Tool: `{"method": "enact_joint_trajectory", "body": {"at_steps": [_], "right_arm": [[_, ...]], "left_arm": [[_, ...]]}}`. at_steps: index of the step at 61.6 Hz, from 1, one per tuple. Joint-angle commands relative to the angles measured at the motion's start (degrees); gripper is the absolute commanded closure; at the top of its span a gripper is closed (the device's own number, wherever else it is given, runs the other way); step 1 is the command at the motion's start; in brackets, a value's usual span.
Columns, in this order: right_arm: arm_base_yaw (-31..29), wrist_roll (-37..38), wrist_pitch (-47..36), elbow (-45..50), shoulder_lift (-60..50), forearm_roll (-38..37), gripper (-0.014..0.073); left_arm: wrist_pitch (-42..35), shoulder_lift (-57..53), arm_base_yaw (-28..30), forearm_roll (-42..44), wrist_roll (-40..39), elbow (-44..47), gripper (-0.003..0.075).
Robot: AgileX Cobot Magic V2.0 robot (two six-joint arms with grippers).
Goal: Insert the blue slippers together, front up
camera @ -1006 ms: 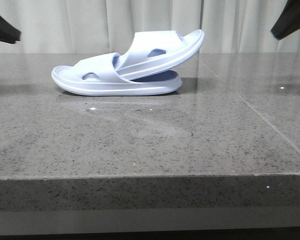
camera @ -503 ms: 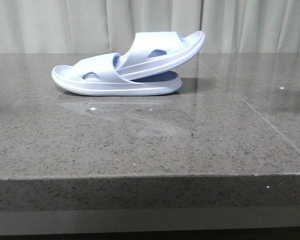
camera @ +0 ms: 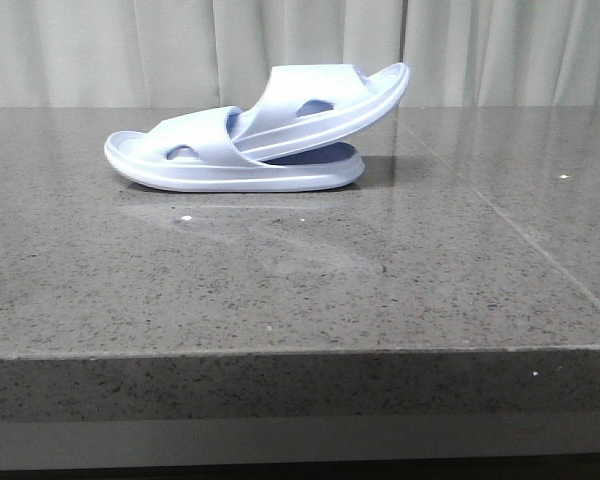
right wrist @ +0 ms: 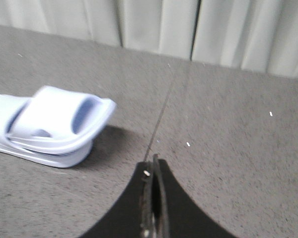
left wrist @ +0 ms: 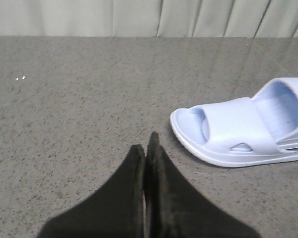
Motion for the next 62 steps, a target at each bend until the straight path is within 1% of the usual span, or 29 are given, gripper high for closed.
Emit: {"method": "enact_joint_trajectory", "body": {"at_steps": [1,8,23,30,38,62], "right_arm": [[1.92,0.00,-5.88,0.78,-4.90,1.28,0.0701],[3.08,0.00,-6.87,5.59,-11.29,1.58,0.0701],[3.08,0.00,-10.68,17.27,-23.31,1.58,0.0701],[3.08,0.00,-12.72,21.27,-29.12,1.58,0.0701],[3.08,0.00,-12.96,22.62,-32.12,1.58,0.0701],[3.08,0.00,-13.03,22.62,-32.18,1.58,0.0701]], "left_arm": [[-4.95,-5.64,-3.49,-0.98,0.01,1.01,0.0741],[-4.95,-12.57,-5.82,-0.98,0.01,4.43,0.0741],[-3.20,-24.83,-5.95,-2.26,-0.18,9.66,0.0741],[-2.14,-29.72,-5.95,-4.92,-0.18,12.08,0.0741],[-2.28,-32.37,-5.95,-5.72,-0.18,13.98,0.0741],[-2.28,-32.42,-5.95,-5.72,-0.18,14.12,0.0741]]}}
